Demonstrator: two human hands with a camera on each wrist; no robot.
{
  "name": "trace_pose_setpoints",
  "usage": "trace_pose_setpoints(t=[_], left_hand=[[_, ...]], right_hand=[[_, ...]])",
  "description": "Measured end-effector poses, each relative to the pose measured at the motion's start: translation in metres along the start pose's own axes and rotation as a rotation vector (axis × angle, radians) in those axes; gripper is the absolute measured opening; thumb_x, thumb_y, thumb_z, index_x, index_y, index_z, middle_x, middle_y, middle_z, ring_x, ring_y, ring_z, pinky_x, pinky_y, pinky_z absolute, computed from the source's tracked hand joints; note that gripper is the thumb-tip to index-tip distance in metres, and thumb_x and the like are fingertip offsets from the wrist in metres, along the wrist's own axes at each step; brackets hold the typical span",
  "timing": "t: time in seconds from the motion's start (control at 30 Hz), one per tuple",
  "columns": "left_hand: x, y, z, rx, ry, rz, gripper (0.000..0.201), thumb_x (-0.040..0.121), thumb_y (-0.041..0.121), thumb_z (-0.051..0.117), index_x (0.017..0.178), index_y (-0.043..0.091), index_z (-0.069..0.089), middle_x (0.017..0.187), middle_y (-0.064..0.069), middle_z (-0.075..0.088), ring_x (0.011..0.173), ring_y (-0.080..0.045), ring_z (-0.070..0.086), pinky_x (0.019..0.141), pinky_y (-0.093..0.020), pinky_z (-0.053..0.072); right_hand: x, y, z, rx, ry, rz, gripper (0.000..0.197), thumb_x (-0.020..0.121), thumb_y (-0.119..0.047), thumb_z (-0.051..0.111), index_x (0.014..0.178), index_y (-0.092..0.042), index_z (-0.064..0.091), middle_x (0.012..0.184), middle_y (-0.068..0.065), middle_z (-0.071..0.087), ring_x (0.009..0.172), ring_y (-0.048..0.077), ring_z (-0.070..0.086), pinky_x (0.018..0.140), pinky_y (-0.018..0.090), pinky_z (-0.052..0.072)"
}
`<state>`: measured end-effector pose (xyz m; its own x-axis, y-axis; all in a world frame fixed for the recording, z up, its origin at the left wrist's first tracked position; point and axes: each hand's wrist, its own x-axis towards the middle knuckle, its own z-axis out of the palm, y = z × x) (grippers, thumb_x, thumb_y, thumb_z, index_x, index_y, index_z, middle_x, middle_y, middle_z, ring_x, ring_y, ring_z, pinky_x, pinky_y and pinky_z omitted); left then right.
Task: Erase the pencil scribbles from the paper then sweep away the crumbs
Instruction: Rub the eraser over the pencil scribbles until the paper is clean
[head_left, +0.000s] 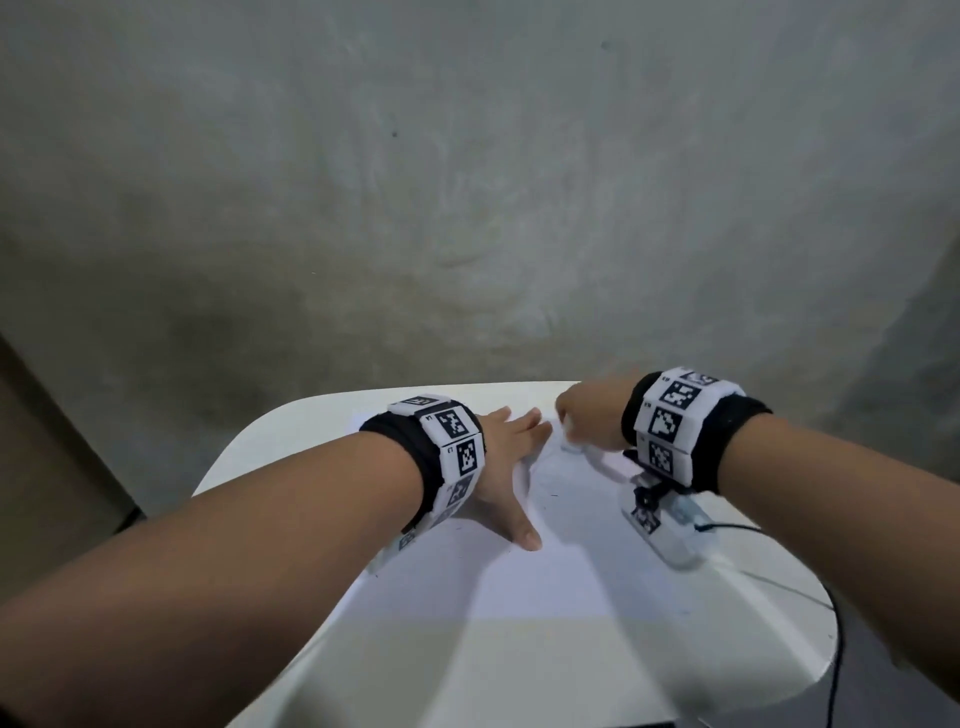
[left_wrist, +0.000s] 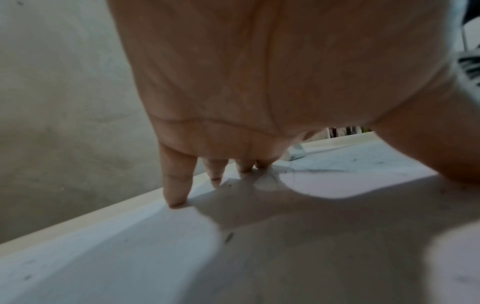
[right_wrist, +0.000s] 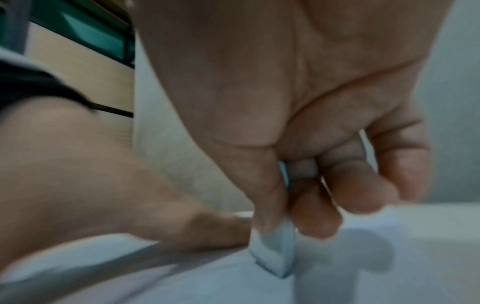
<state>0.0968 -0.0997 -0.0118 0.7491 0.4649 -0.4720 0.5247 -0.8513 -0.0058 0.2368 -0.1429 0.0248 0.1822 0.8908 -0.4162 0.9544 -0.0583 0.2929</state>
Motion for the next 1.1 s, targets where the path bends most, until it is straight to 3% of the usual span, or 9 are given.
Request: trace_pose_setpoints(t=[0.1,0.17,0.37,0.5,0.63,0.8,0.9,1.03,1.1], left_hand=[[-0.002,0.000,0.002,0.001,0.009,-0.018,0.129,0.063,0.077,0.065,0.151,0.030,-0.017,0.159,0.014,-0.020,0.149,-0.019,-0.012,0.117,-0.051,0.006],[-0.001,0.000,0.001,-0.009,0.004,-0.011,0.131,0.061,0.078,0.066,0.151,0.031,-0.018,0.159,0.013,-0.020,0.149,-0.021,-0.012,0.117,-0.053,0.007],[-0.004,0.002,-0.001,-0.010,0.013,-0.018,0.129,0.064,0.076,0.067,0.151,0.030,-0.016,0.159,0.013,-0.020,0.149,-0.020,-0.012,0.117,-0.051,0.007],[-0.003,0.002,-0.002,-0.013,0.002,-0.004,0.131,0.062,0.076,0.068,0.150,0.031,-0.019,0.159,0.011,-0.020,0.148,-0.022,-0.013,0.117,-0.053,0.006],[-0.003,0.002,0.000,-0.006,0.005,-0.020,0.129,0.064,0.076,0.067,0.151,0.030,-0.016,0.159,0.012,-0.020,0.149,-0.020,-0.013,0.117,-0.051,0.006],[-0.001,0.000,-0.001,-0.071,0.018,0.018,0.134,0.060,0.072,0.072,0.148,0.037,-0.022,0.160,0.011,-0.017,0.148,-0.025,-0.013,0.116,-0.052,0.005],[-0.002,0.002,0.000,0.005,-0.005,-0.012,0.131,0.063,0.076,0.066,0.150,0.030,-0.020,0.160,0.011,-0.020,0.148,-0.023,-0.013,0.116,-0.053,0.007],[-0.005,0.003,-0.002,-0.059,0.016,-0.010,0.131,0.063,0.071,0.072,0.150,0.035,-0.020,0.160,0.011,-0.017,0.148,-0.021,-0.014,0.117,-0.050,0.005],[-0.005,0.003,-0.002,-0.049,0.016,-0.004,0.130,0.064,0.072,0.071,0.150,0.034,-0.020,0.160,0.010,-0.017,0.148,-0.021,-0.014,0.117,-0.050,0.005]], right_hand=[[0.004,0.012,-0.002,-0.017,0.060,0.063,0.016,0.092,-0.013,0.047,0.098,-0.010,0.062,0.102,0.002,0.067,0.088,0.025,0.062,0.077,0.029,0.051],[0.002,0.003,0.000,-0.045,0.035,0.008,0.009,0.092,-0.013,0.048,0.092,-0.013,0.057,0.094,0.002,0.061,0.080,0.024,0.055,0.073,0.029,0.046],[0.001,0.008,-0.001,-0.066,0.041,0.050,0.024,0.094,-0.017,0.048,0.113,-0.012,0.061,0.117,0.003,0.065,0.103,0.025,0.063,0.079,0.030,0.046],[-0.002,-0.009,0.001,-0.066,-0.003,-0.021,0.026,0.094,-0.014,0.046,0.114,-0.008,0.063,0.116,0.004,0.066,0.093,0.024,0.061,0.077,0.029,0.044],[-0.005,0.009,-0.001,-0.033,0.044,0.067,0.025,0.092,-0.019,0.049,0.112,-0.012,0.062,0.115,0.003,0.066,0.099,0.025,0.062,0.082,0.031,0.049],[-0.005,-0.016,0.011,0.001,-0.021,-0.069,0.029,0.096,-0.019,0.048,0.121,-0.011,0.060,0.120,0.007,0.063,0.095,0.024,0.058,0.077,0.029,0.042],[-0.004,-0.005,0.003,-0.029,0.022,0.027,0.025,0.096,-0.018,0.047,0.115,-0.010,0.061,0.113,0.003,0.065,0.091,0.022,0.060,0.076,0.028,0.044],[-0.018,-0.028,0.005,-0.055,-0.038,-0.089,0.036,0.095,-0.023,0.053,0.130,-0.012,0.055,0.125,0.007,0.061,0.113,0.026,0.059,0.086,0.032,0.044],[-0.015,-0.027,0.003,-0.045,-0.043,-0.090,0.034,0.097,-0.022,0.049,0.128,-0.010,0.056,0.121,0.008,0.063,0.109,0.026,0.060,0.085,0.032,0.044]])
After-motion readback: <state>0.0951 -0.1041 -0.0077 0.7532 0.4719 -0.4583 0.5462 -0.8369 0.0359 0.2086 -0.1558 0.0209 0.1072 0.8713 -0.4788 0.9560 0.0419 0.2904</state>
